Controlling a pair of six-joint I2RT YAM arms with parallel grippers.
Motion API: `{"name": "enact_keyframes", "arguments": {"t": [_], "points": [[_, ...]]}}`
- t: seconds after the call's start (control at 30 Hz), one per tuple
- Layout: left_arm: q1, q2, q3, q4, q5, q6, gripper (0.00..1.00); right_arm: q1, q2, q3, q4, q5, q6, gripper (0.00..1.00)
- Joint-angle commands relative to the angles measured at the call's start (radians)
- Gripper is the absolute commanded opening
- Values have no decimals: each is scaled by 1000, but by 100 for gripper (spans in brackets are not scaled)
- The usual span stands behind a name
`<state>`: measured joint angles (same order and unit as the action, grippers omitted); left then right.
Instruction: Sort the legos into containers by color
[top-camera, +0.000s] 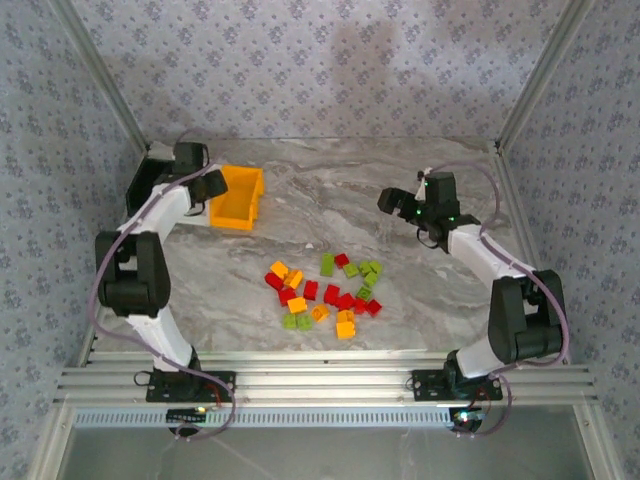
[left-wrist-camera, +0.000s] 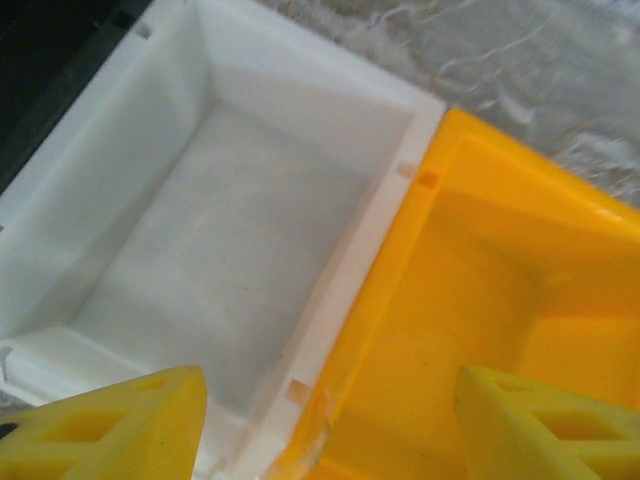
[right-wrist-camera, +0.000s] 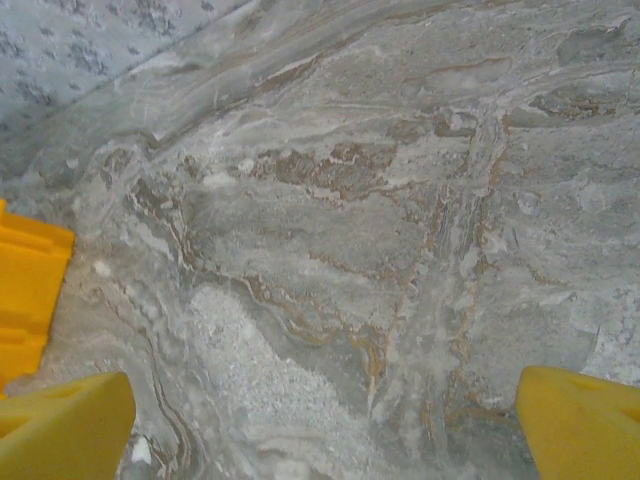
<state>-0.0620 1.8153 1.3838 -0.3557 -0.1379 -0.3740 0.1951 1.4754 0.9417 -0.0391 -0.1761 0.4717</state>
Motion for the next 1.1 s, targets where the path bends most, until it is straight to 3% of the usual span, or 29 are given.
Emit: {"name": "enact_keyframes", "arguments": {"t": [0.0, 0.2, 0.5, 0.63, 0.87, 1.07], "points": [[-11, 51, 76, -68, -101, 73, 66, 32, -39, 34, -86, 57, -72, 100], [-18, 152, 128, -44, -108, 99, 62, 75, -91, 32, -113, 108, -85, 100], [-76, 216, 144, -37, -89, 130, 39, 95, -157, 28, -153, 185, -93, 100], [-108, 211, 138, -53, -91, 123, 23, 90, -180, 17, -146, 187, -81, 100], [-237, 159, 124, -54, -100, 63, 0, 83, -189, -9, -150, 201, -55, 100], [-393, 173, 179, -111, -142, -50, 0, 70, -215, -48, -153, 212, -32, 100]]}}
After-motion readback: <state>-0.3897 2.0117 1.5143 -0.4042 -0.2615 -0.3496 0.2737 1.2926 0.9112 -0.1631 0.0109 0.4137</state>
